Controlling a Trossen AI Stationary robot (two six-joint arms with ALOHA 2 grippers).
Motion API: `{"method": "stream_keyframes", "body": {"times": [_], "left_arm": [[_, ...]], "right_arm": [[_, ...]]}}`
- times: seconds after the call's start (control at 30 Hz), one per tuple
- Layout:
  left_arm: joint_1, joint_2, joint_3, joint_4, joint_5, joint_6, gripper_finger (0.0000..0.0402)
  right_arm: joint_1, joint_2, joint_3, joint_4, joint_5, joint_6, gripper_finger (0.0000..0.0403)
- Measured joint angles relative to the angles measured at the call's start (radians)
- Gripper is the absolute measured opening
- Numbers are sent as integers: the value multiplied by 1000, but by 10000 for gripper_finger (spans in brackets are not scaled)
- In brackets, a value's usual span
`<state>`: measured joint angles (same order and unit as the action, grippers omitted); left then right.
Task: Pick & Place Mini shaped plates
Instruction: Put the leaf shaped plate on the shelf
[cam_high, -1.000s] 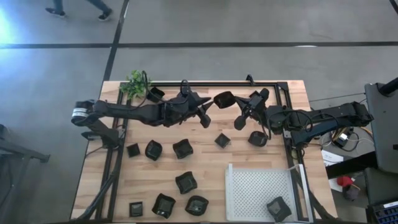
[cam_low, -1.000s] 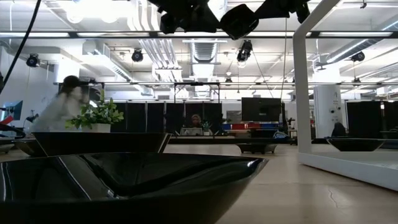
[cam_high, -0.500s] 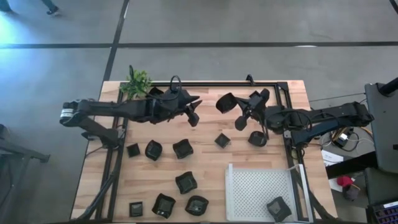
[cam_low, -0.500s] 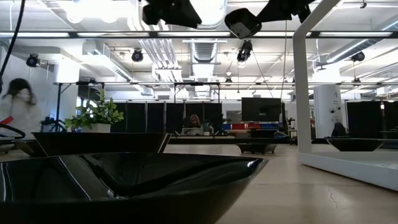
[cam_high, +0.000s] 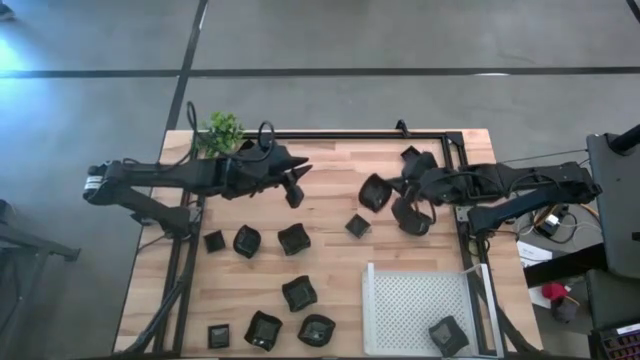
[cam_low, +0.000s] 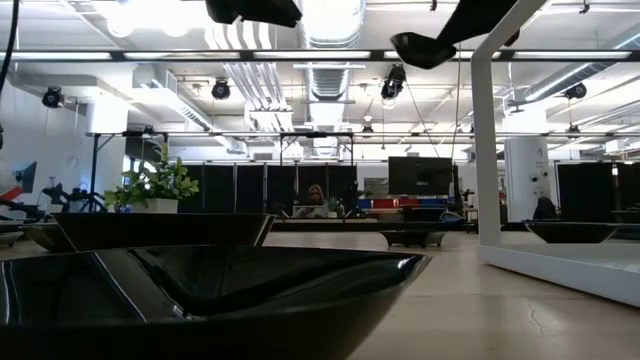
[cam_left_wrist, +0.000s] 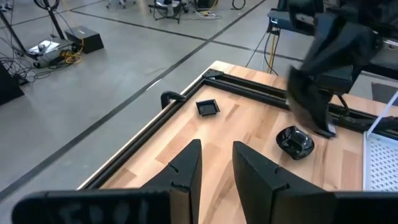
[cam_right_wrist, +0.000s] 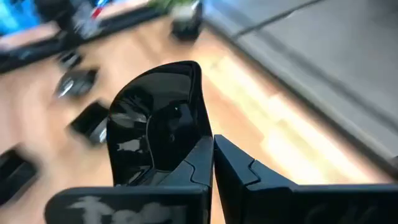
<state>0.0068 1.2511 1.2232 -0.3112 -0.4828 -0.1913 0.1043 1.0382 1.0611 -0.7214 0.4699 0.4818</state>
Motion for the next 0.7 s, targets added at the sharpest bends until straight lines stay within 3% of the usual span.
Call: {"method": "stream_keyframes", "body": {"times": [0.37, 0.7], "left_arm": [[-20, -8, 0, -23, 0, 8, 85], [-22, -8, 0, -23, 0, 8, 85]], "right_arm": [[13, 5, -68, -63, -471, 110, 8], [91, 9, -135, -181, -626, 168, 8]]}}
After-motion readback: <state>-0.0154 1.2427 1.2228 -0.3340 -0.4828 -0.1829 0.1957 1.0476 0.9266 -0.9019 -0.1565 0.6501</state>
